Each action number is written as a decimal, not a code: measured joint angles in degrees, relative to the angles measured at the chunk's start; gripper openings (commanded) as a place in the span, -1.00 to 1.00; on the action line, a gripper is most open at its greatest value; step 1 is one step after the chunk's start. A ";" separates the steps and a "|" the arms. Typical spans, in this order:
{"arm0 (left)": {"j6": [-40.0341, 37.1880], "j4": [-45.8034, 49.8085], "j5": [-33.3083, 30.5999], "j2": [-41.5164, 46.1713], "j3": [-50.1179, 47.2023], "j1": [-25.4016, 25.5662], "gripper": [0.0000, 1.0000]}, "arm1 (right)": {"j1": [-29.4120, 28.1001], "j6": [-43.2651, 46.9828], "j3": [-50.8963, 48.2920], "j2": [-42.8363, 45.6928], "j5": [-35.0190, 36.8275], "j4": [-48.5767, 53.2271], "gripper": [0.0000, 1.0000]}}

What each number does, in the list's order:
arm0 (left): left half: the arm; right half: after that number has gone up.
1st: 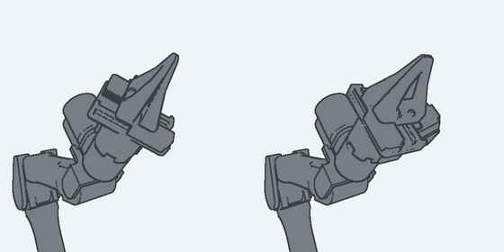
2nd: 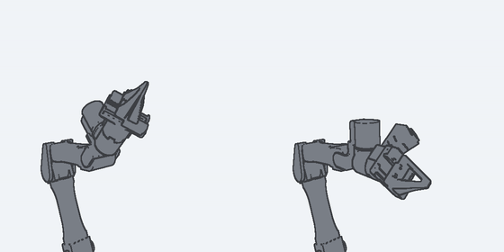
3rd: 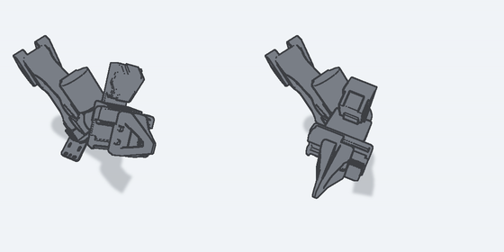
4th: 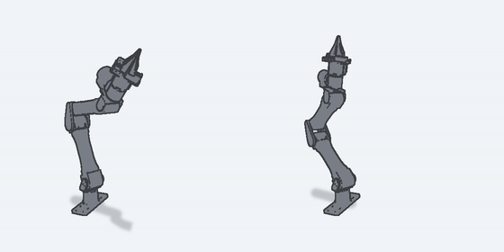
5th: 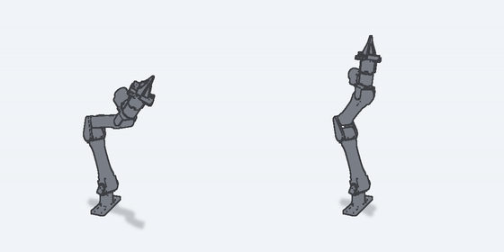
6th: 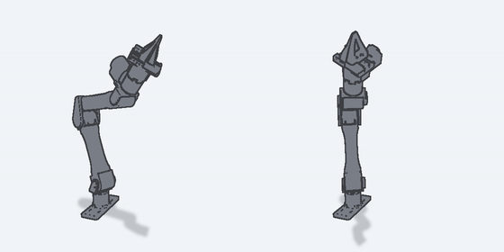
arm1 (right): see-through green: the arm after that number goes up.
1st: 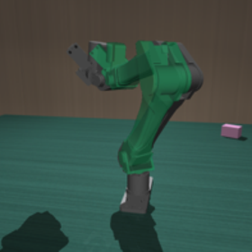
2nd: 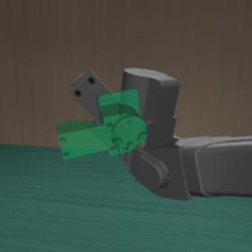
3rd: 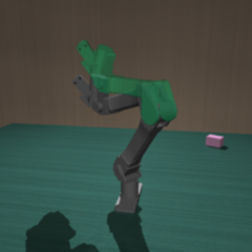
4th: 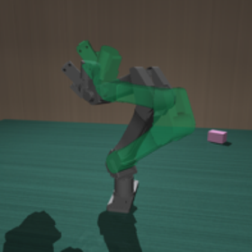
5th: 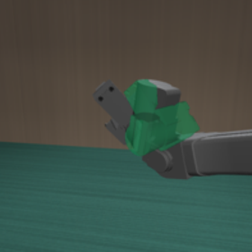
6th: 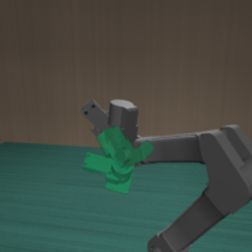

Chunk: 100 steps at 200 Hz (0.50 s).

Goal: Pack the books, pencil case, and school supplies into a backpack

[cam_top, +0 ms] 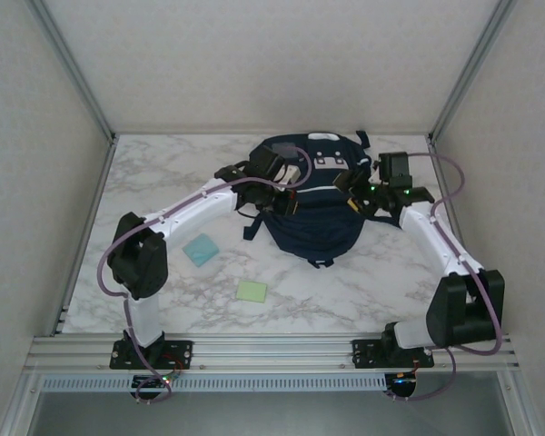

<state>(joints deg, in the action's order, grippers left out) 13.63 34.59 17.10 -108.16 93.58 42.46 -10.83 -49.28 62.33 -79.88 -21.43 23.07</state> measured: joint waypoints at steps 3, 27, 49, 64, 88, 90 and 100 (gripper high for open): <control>-0.09 0.00 0.17 0.00 0.04 0.13 -1.00 | -0.37 -0.57 -0.52 0.20 -0.26 -0.70 0.33; -0.17 0.00 0.59 0.00 0.07 0.76 -1.00 | -3.30 -6.25 -4.13 -1.51 -2.49 -7.43 0.31; -0.15 -0.28 0.57 0.13 -0.37 0.81 -1.00 | -4.96 -9.49 -4.15 -6.14 -2.73 -12.02 0.03; -0.15 -0.76 0.37 0.20 -1.44 0.83 -1.00 | -5.51 -10.78 -4.15 -8.72 -2.16 -13.81 -0.68; -0.17 -2.21 -1.25 0.24 -3.91 0.96 -1.00 | -5.75 -11.82 -4.04 -10.47 -1.49 -14.67 -1.00; -0.17 -2.36 -1.44 0.24 -4.20 0.96 -1.00 | -5.79 -11.91 -4.04 -10.47 -1.40 -14.67 -1.00; -0.11 -3.04 -2.95 0.24 -5.27 0.94 -1.00 | -5.95 -11.89 -4.04 -10.45 -0.85 -14.73 -1.00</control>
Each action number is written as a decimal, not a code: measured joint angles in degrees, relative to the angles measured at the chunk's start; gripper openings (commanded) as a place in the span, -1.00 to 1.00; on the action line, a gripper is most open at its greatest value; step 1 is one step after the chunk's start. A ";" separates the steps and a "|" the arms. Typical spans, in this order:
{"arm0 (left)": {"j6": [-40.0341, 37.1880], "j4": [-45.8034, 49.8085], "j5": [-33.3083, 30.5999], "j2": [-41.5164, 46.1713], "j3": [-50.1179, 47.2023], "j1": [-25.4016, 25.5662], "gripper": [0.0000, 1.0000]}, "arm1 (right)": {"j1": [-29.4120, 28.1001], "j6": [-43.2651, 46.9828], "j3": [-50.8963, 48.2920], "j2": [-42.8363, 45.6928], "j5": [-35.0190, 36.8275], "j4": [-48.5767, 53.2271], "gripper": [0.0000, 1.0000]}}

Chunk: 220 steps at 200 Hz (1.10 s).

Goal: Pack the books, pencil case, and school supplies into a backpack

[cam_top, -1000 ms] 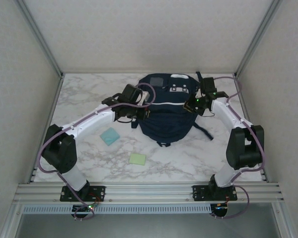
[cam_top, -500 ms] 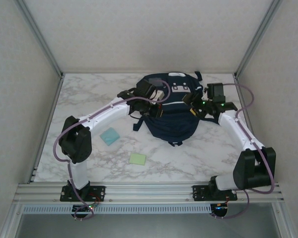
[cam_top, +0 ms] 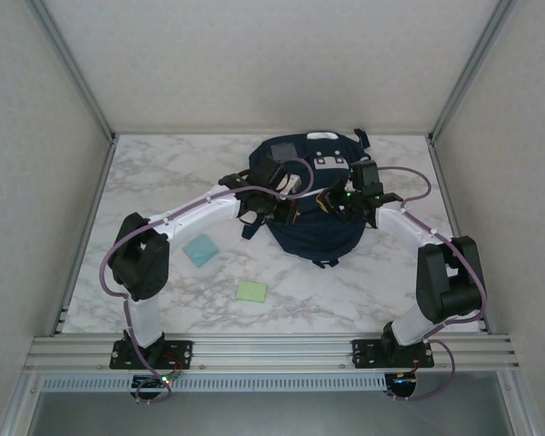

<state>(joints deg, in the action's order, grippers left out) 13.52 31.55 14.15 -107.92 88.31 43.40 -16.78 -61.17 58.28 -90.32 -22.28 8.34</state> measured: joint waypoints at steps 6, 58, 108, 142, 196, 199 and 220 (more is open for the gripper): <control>0.09 -0.76 -1.11 0.02 -0.83 0.00 -1.00 | -0.13 0.07 0.00 0.02 0.28 0.00 -1.00; 3.10 -9.51 -10.69 4.15 -10.99 -2.23 -1.00 | -0.74 1.11 0.00 1.01 1.92 0.90 -1.00; 2.27 -11.50 -19.54 1.97 -7.23 -3.63 -1.00 | -0.79 1.18 0.00 1.18 1.73 -0.33 -1.00; -0.17 -8.94 -21.16 -4.81 2.45 -4.52 -1.00 | -0.76 1.79 0.50 1.18 2.84 -3.41 -1.00; 0.31 -8.24 -26.93 -5.73 4.07 -8.52 0.29 | -1.44 10.16 5.55 1.42 0.02 4.24 0.65; 0.76 -8.35 -27.23 -5.51 3.58 -9.11 0.33 | -1.62 11.13 5.88 1.46 -0.09 4.92 0.66; 3.93 -7.21 -29.11 -1.49 -1.42 -13.20 0.57 | -3.48 16.48 7.15 2.38 -1.09 9.73 0.66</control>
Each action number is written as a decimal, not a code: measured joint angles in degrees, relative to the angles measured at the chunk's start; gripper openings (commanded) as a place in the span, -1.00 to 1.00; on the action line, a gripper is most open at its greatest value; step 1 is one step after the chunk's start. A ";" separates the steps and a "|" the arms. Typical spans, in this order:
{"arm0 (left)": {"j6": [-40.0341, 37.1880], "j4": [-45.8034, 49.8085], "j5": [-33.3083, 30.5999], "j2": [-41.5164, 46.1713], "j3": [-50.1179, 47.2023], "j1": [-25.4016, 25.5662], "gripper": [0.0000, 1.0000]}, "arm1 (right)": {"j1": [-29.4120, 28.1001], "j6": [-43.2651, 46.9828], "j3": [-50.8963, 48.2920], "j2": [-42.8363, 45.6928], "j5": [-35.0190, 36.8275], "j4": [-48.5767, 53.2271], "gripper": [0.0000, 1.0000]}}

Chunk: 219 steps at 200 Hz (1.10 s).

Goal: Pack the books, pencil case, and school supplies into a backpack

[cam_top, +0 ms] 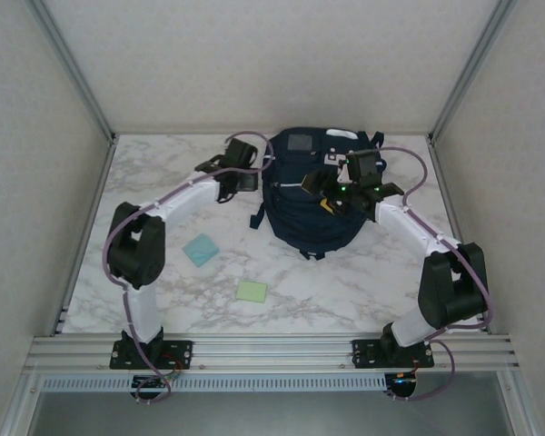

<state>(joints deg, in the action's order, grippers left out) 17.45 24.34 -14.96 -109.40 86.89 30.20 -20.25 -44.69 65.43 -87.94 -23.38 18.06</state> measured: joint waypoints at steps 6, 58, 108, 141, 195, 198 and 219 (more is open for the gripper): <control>0.90 0.48 -0.39 1.55 -1.40 -0.94 0.69 | -0.74 1.84 0.24 0.37 -0.39 1.51 0.66; 7.19 2.97 2.67 12.31 -7.32 -7.98 1.00 | -13.29 17.09 2.56 -0.57 -1.27 10.38 0.66; 12.74 2.95 10.73 18.38 -15.91 -19.34 1.00 | -28.85 32.79 10.16 -11.96 4.24 17.62 0.98; 14.60 2.91 14.82 21.81 -20.00 -24.76 1.00 | -36.15 40.13 14.80 -18.32 10.58 22.60 0.98; 16.09 2.38 18.21 25.77 -23.56 -28.68 1.00 | -44.00 46.56 15.45 -22.67 21.79 26.14 0.97; 16.28 2.27 18.40 25.86 -23.74 -28.70 1.00 | -44.37 46.73 15.43 -22.77 22.03 26.14 0.98; 17.07 1.81 19.69 25.90 -24.39 -28.70 1.00 | -46.27 47.56 15.10 -23.30 24.30 25.92 0.98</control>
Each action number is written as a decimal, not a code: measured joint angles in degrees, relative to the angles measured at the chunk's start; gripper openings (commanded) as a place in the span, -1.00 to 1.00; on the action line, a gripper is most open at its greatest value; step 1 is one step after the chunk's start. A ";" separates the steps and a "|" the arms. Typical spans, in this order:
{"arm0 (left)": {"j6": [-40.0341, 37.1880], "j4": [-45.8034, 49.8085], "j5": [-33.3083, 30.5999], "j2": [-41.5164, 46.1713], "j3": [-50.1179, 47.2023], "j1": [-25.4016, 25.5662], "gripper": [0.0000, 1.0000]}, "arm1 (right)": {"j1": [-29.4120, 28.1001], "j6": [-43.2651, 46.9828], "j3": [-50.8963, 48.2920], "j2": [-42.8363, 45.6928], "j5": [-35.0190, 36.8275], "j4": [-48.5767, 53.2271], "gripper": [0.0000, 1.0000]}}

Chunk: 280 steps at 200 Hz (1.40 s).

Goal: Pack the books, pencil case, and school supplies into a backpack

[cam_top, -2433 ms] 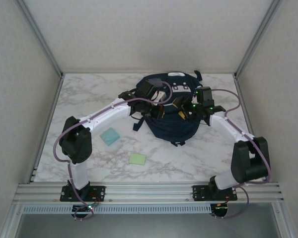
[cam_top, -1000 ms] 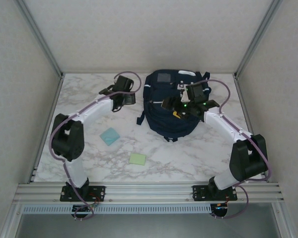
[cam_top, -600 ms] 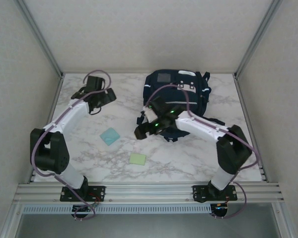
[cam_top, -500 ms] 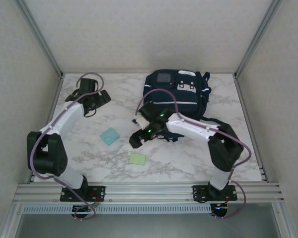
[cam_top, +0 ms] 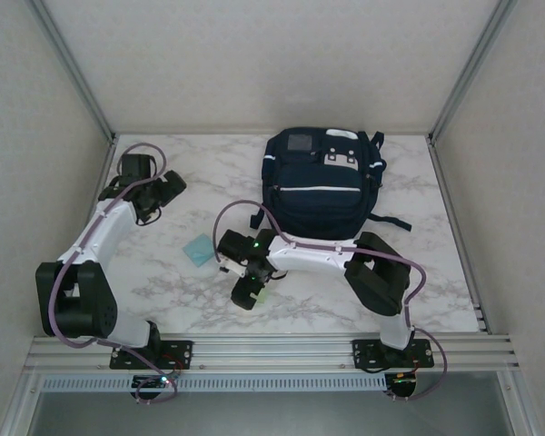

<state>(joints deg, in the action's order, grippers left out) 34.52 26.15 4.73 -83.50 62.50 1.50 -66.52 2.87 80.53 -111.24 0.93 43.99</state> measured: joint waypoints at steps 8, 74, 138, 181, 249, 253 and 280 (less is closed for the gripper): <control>0.28 -0.20 0.33 0.00 -0.09 0.00 1.00 | -0.57 0.20 -0.15 -0.35 0.81 -0.17 0.97; 1.33 -1.11 2.36 0.00 -0.17 0.00 1.00 | -2.01 0.98 -1.20 -3.80 2.86 -3.56 0.44; 1.36 -1.49 3.17 0.00 -0.44 0.00 1.00 | -2.54 1.42 -1.20 -3.72 1.62 -3.89 0.04; 1.07 -2.03 3.80 0.00 -0.33 1.38 1.00 | 1.03 -0.90 -1.20 -1.44 -1.62 -3.06 0.02; -8.17 -2.34 -1.97 -3.21 9.14 17.79 0.90 | 20.17 -15.32 -0.57 12.96 -0.44 -0.57 0.06; -8.96 -2.49 -2.43 -3.61 9.66 19.08 0.90 | 21.62 -16.63 -0.61 13.68 -0.20 -0.22 0.06; -14.95 -3.34 -5.29 -7.19 13.11 26.69 0.87 | 32.00 -24.20 -4.46 20.22 0.59 -0.81 0.07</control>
<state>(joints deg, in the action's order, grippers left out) 19.57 22.81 -0.56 -90.70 75.61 28.18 -34.52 -21.32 76.07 -91.02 1.52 43.18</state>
